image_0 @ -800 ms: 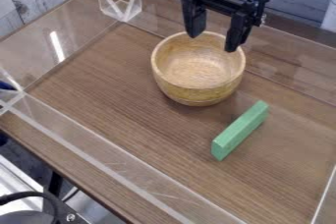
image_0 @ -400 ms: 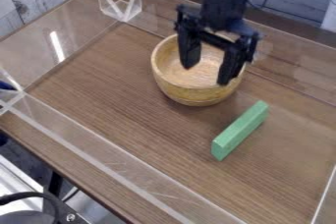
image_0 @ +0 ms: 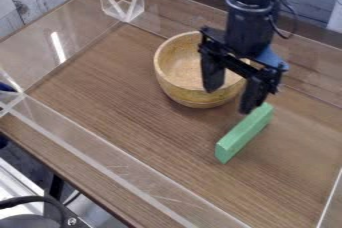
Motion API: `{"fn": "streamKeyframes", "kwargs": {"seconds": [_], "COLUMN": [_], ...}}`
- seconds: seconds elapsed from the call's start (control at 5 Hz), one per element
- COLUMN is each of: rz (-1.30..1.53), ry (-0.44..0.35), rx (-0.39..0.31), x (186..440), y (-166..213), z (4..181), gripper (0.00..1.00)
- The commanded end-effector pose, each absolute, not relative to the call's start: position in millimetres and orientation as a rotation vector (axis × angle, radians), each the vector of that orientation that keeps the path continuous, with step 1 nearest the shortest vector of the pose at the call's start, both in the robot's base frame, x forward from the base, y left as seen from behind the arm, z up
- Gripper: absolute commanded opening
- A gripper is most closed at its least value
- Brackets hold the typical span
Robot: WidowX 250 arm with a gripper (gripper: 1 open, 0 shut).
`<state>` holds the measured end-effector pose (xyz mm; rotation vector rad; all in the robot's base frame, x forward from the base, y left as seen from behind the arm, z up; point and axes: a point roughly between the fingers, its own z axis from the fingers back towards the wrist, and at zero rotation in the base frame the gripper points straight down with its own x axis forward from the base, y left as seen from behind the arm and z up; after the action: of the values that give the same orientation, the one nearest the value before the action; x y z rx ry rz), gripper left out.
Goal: Put the green block in the brown bowl
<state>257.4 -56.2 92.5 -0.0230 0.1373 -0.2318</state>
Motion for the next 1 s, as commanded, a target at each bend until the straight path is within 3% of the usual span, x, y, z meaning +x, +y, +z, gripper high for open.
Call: {"fn": "streamKeyframes", "kwargs": {"seconds": [0.0,0.6,0.8], "rz": [-0.265,-0.307,-0.312], "ry": [0.099,0.100,0.078], "rx": [-0.029,-0.049,-0.055], "x": [261.4,262.4,263.2], "y": [-68.1,-76.9,-76.4], "z": [94.4,59.8,57.0], "gripper": [1.00,1.00,1.00]}}
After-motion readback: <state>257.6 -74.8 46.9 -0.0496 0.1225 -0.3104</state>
